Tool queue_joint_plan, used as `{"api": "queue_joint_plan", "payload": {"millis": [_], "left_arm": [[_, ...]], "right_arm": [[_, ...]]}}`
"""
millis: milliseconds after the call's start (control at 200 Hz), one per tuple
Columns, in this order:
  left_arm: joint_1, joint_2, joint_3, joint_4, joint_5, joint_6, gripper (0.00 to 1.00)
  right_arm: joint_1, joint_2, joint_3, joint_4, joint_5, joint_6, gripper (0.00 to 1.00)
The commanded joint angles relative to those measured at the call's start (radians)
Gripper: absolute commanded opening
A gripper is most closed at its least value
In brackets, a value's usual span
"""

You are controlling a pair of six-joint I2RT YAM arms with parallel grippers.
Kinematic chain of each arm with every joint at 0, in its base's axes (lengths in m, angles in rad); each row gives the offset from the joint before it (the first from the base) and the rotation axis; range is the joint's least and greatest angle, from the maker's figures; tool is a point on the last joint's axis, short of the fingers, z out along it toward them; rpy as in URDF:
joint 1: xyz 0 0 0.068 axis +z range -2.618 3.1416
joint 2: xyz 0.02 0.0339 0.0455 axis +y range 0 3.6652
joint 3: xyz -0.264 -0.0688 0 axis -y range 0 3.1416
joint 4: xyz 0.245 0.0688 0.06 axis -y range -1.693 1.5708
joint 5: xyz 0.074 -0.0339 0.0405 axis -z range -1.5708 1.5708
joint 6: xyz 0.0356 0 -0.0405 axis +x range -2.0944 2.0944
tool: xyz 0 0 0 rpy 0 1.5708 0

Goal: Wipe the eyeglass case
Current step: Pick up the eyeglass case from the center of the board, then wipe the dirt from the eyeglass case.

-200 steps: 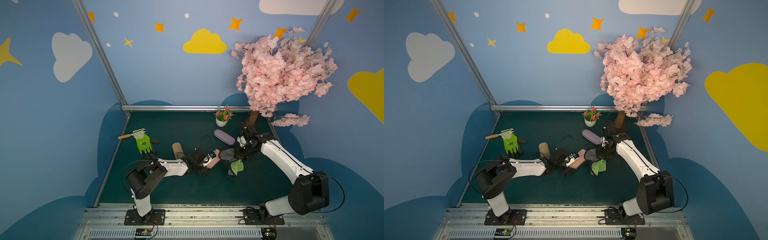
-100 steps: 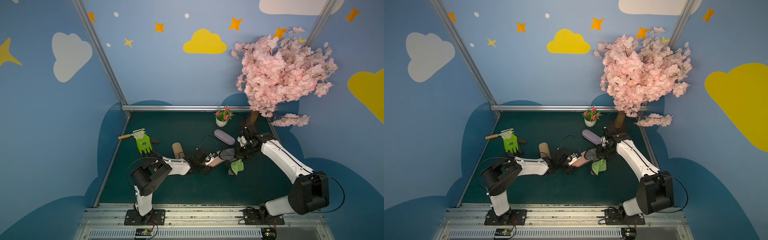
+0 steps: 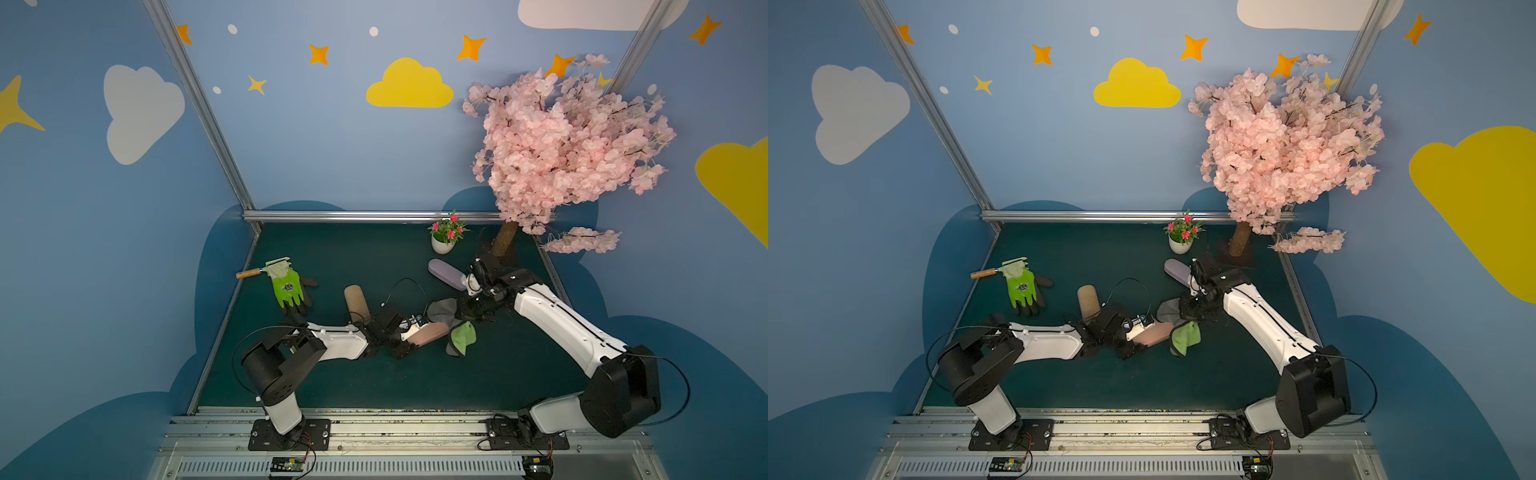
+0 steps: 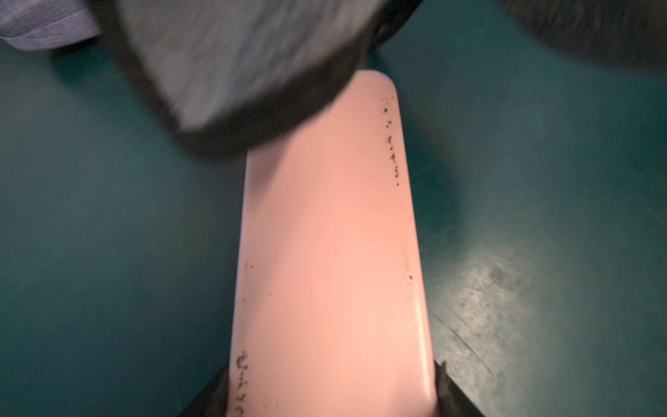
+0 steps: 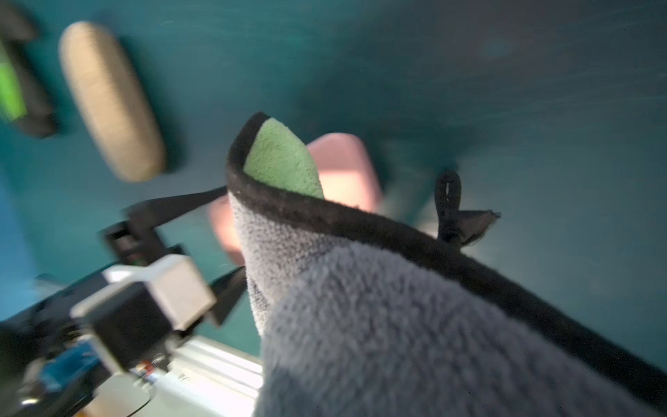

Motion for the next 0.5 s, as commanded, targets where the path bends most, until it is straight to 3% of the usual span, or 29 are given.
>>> {"api": "queue_joint_plan", "payload": {"millis": [0,135,255,380,495], "left_arm": [[-0.005,-0.039,-0.042,0.005,0.019,-0.044,0.27],[-0.009,-0.042,-0.076,0.049,-0.002,-0.055,0.23],[-0.009,-0.029,-0.084,0.065,-0.005,-0.054,0.14],[-0.008,-0.025,-0.101,0.073,-0.022,-0.065,0.03],[-0.012,-0.025,-0.109,0.074,-0.018,-0.067,0.03]], "right_arm": [[0.077,0.088,-0.040,0.197,-0.140,0.164,0.00],[0.136,0.203,-0.007,0.258,-0.215,0.202,0.00],[0.087,0.261,-0.026,0.191,-0.179,0.166,0.00],[0.036,0.302,0.017,-0.021,0.084,0.012,0.00],[0.023,0.293,0.061,-0.127,0.350,-0.089,0.00]]}}
